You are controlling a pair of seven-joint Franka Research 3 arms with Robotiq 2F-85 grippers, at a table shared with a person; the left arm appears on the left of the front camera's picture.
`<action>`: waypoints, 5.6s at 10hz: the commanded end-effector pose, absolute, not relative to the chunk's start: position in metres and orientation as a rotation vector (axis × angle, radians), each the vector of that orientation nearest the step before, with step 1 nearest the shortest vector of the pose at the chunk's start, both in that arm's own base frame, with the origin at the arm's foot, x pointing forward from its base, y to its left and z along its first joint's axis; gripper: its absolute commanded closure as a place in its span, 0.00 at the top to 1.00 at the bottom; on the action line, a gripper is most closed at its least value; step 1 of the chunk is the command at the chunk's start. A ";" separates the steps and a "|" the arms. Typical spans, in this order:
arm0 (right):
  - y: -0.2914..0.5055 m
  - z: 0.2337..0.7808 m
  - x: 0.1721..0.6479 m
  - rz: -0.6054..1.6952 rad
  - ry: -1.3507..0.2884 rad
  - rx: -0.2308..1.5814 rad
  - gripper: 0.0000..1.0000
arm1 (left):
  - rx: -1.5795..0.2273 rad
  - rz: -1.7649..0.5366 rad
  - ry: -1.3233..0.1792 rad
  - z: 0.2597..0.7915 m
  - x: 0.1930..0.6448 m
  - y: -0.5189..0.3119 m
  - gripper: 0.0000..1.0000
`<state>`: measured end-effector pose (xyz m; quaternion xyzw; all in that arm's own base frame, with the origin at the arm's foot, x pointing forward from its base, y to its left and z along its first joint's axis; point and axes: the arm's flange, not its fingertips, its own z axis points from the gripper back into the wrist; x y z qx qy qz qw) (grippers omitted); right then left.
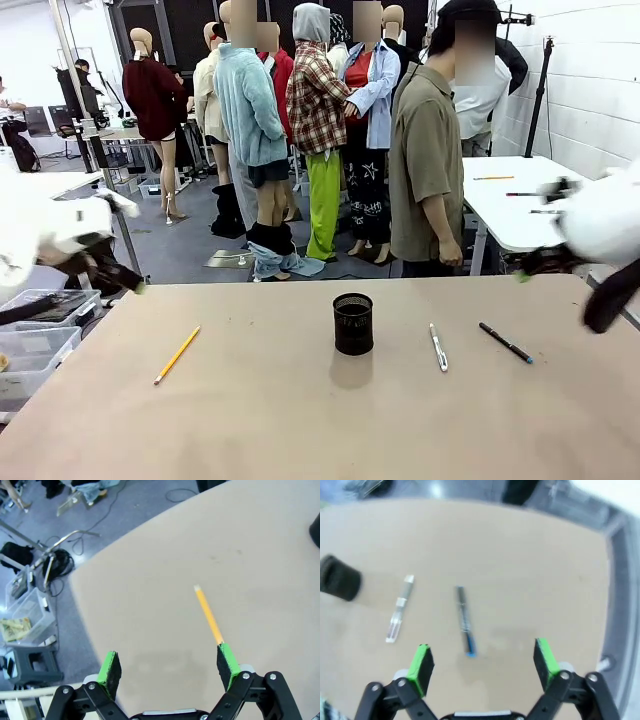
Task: Place the pens into the pen holder.
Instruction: Pick up a writing instrument from the table and place it into the Pen holder.
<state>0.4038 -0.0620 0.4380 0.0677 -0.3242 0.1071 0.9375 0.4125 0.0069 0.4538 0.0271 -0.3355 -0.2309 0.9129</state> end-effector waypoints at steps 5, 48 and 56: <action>-0.186 0.363 0.308 -0.115 -0.698 0.208 1.00 | -0.020 -0.490 -0.800 0.396 0.298 0.121 1.00; 0.027 0.294 0.518 0.622 -0.135 0.012 0.00 | 0.009 -0.479 -0.780 0.453 0.373 0.164 1.00; 0.016 0.379 0.482 0.728 -0.341 0.131 0.00 | 0.009 -0.479 -0.780 0.453 0.373 0.164 1.00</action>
